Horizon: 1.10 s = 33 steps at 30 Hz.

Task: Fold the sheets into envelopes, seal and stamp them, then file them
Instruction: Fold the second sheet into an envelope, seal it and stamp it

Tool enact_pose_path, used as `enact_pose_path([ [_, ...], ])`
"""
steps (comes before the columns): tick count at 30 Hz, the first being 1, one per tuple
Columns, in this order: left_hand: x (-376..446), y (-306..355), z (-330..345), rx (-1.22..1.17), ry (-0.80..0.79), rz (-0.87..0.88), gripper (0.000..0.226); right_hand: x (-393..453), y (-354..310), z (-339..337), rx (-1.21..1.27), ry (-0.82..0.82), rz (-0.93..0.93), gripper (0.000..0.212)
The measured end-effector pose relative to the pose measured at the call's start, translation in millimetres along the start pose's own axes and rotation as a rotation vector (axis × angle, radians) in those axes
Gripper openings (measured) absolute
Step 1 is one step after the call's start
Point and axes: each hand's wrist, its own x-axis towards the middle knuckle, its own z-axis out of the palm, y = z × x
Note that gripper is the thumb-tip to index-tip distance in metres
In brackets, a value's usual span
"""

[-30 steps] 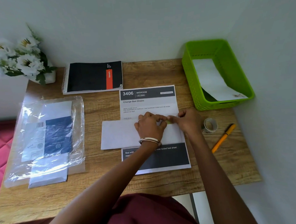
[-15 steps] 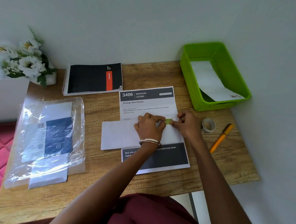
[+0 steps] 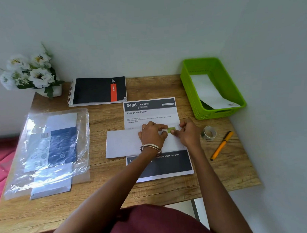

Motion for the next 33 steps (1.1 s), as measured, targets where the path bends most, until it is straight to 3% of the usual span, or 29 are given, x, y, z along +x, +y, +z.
enact_pose_path([
  [4, -5, -10, -12, -0.079, -0.069, 0.089, 0.027, -11, 2, 0, 0.063, 0.040, -0.061, 0.034],
  [6, -12, -19, -25, -0.189, -0.021, 0.123, 0.025, -18, 6, -4, 0.102, 0.068, -0.098, 0.026],
  [9, -27, -37, -45, -0.095, 0.107, 0.144, 0.024, -32, 13, -7, 0.050, 0.102, -0.181, 0.018],
  [13, -45, -64, -71, 0.139, 0.269, -0.145, 0.036, -52, 22, 1, -0.045, 0.144, -0.194, 0.030],
  [16, -54, -79, -91, 0.189, 0.221, -0.413, 0.057, -58, 25, 10, -0.142, 0.186, -0.137, 0.042],
  [19, -54, -96, -98, 0.073, 0.198, -0.468, 0.064, -56, 21, 14, -0.159, 0.194, -0.080, 0.043],
  [25, -49, -100, -107, -0.259, 0.218, -0.465, 0.037, -52, 17, 12, -0.110, 0.162, 0.020, 0.042],
  [29, -50, -99, -111, -0.413, 0.232, -0.409, 0.006, -51, 14, 7, -0.038, 0.125, 0.038, 0.041],
  [33, -50, -85, -120, -0.568, 0.268, -0.312, 0.004, -51, 12, 1, 0.113, 0.088, 0.111, 0.034],
])
